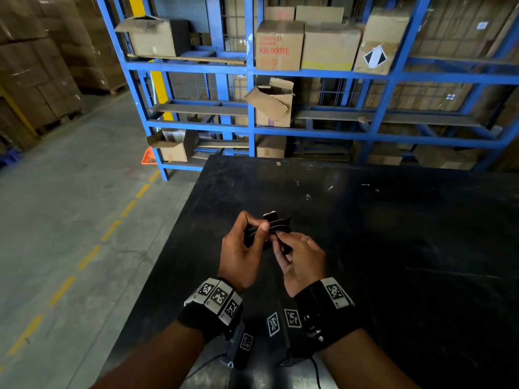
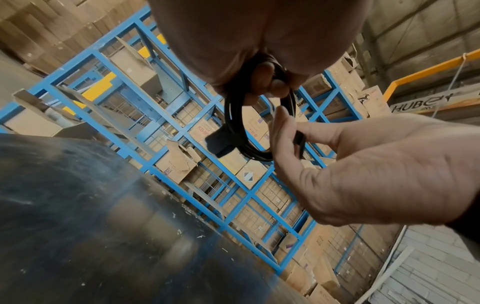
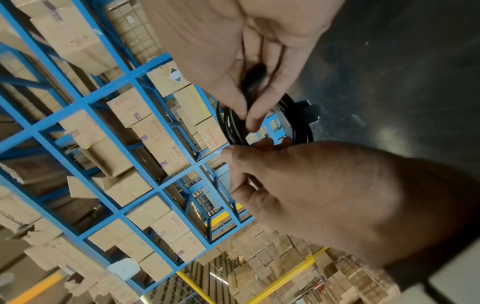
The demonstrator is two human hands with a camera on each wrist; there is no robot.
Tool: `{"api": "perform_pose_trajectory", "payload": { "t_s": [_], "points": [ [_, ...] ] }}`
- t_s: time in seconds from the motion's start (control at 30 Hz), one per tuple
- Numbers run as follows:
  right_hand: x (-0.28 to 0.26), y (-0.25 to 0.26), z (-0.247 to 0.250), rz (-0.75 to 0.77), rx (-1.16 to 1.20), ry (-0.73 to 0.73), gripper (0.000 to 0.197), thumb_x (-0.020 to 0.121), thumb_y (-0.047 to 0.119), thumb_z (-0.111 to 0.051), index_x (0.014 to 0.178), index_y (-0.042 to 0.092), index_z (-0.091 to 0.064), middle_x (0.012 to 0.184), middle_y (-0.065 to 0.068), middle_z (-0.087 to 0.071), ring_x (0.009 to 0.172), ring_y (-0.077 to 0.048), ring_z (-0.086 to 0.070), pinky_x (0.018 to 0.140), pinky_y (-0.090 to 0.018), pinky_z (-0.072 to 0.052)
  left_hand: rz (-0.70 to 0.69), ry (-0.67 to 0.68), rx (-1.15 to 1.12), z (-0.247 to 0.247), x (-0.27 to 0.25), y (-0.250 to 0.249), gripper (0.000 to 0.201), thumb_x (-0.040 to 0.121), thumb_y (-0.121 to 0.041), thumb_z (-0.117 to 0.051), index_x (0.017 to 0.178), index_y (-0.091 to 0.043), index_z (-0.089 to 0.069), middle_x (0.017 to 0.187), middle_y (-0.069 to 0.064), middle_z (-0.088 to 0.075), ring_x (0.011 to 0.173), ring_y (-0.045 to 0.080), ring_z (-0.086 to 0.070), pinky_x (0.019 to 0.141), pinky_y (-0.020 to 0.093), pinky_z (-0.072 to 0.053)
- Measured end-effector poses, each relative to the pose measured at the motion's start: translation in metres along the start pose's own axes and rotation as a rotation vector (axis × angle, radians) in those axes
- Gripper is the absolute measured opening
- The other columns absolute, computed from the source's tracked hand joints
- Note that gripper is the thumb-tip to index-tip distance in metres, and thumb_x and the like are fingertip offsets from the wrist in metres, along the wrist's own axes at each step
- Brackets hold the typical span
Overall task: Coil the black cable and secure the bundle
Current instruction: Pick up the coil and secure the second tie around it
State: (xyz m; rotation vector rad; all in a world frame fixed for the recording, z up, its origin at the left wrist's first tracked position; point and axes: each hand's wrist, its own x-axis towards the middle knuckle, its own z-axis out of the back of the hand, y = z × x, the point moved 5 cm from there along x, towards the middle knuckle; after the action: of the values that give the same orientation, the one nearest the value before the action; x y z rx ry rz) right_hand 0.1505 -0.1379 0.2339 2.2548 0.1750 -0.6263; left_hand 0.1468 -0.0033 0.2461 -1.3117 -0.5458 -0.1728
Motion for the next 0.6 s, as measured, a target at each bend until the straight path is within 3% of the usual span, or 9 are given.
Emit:
{"api": "perform_pose_trajectory", "payload": {
  "t_s": [0.17,0.3,0.37,0.43,0.5,0.6],
  "points": [
    [0.0014,-0.0033,-0.0025,-0.057,0.075,0.029,0.019,0.088,-0.009,-0.063,0.097,0.007,-0.059,0.103,-0.013,-0.069,0.097,-0.020,-0.069,0.080,-0.026,-0.057,0.033,0.020,-0.060,-0.0022,0.0007,0.0041,0.015,0.101,-0.026,-0.063,0.092,-0.016,-0.058,0.083,-0.002,-0.070,0.078,0.022,-0.071,0.074,0.058,-0.061],
    [0.0054,-0.0079,-0.0022,-0.093,0.085,0.063,0.030,0.090,-0.007,-0.060,0.115,0.010,-0.059,0.120,-0.016,-0.069,0.103,-0.019,-0.067,0.074,-0.025,-0.055,0.066,0.031,-0.096,-0.0032,-0.0005,0.0079,0.020,0.098,-0.033,-0.062,0.092,-0.015,-0.058,0.090,0.011,-0.072,0.085,0.039,-0.072,0.078,0.066,-0.058],
    [0.0066,-0.0084,-0.0022,-0.091,0.094,0.070,0.032,0.090,-0.007,-0.058,0.116,0.011,-0.058,0.122,-0.017,-0.068,0.103,-0.021,-0.066,0.071,-0.025,-0.053,0.086,0.032,-0.105,-0.0040,-0.0013,0.0083,0.021,0.097,-0.034,-0.063,0.093,-0.014,-0.058,0.092,0.012,-0.072,0.087,0.040,-0.072,0.079,0.067,-0.058],
    [0.0063,-0.0060,-0.0020,-0.070,0.085,0.070,0.026,0.089,-0.009,-0.057,0.104,0.012,-0.057,0.113,-0.016,-0.068,0.098,-0.021,-0.065,0.070,-0.025,-0.052,0.103,0.020,-0.112,-0.0053,-0.0021,0.0078,0.019,0.095,-0.033,-0.063,0.096,-0.015,-0.058,0.093,0.005,-0.072,0.089,0.032,-0.073,0.082,0.064,-0.059],
    [0.0041,-0.0028,-0.0031,-0.040,0.071,0.077,0.025,0.089,-0.011,-0.057,0.094,0.014,-0.055,0.106,-0.015,-0.068,0.094,-0.021,-0.066,0.070,-0.026,-0.052,0.116,0.007,-0.130,-0.0058,-0.0021,0.0071,0.015,0.096,-0.029,-0.063,0.103,-0.016,-0.058,0.094,0.000,-0.070,0.091,0.028,-0.073,0.084,0.058,-0.062],
    [0.0021,0.0008,-0.0029,0.002,0.053,0.105,0.025,0.089,-0.012,-0.057,0.092,0.014,-0.054,0.103,-0.015,-0.068,0.094,-0.022,-0.067,0.073,-0.026,-0.052,0.101,0.033,-0.120,-0.0068,-0.0010,0.0039,0.015,0.098,-0.023,-0.060,0.109,-0.014,-0.064,0.093,0.000,-0.072,0.090,0.030,-0.073,0.082,0.047,-0.063]
  ]
}}
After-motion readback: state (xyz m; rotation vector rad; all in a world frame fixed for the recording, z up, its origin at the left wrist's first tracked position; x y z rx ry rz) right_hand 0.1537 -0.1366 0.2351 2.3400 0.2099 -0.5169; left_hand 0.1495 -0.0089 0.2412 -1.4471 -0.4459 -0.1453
